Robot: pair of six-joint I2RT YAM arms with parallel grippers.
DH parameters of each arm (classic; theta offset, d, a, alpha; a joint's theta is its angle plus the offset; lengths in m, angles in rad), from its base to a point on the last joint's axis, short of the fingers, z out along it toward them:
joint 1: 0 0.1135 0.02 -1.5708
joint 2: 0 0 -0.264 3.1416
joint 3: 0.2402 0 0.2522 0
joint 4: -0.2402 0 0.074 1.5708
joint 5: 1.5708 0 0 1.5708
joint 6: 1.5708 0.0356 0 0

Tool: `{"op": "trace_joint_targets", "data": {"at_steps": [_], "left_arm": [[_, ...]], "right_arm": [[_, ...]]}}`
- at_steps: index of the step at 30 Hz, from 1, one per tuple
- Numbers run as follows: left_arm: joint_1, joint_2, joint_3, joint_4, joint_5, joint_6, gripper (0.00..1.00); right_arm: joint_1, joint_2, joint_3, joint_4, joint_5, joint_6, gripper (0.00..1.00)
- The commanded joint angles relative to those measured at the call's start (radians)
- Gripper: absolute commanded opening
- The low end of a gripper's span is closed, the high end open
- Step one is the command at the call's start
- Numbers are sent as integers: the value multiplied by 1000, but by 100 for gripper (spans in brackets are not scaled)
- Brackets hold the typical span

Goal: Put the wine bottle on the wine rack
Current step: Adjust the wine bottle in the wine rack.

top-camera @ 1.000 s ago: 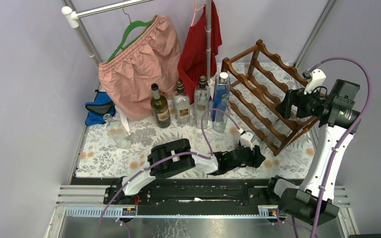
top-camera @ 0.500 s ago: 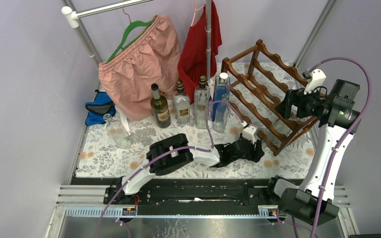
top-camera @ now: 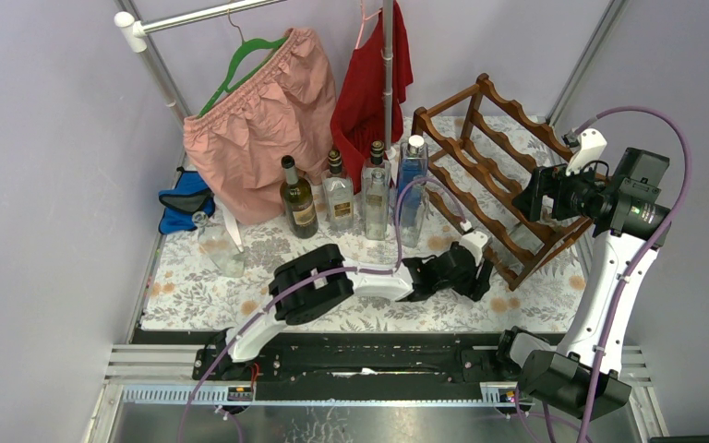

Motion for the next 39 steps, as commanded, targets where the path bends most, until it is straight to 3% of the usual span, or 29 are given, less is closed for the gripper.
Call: {"op": "trace_joint_targets", "data": {"at_steps": [1, 14, 39], "left_arm": [[21, 14, 80, -131, 56, 73, 69], [31, 72, 189, -210, 110, 83, 63], [65, 116, 303, -274, 210, 62, 64]], "right_arm": [[3, -18, 10, 30, -31, 5, 97], [2, -19, 8, 25, -32, 1, 97], [2, -18, -4, 30, -33, 3, 97]]}}
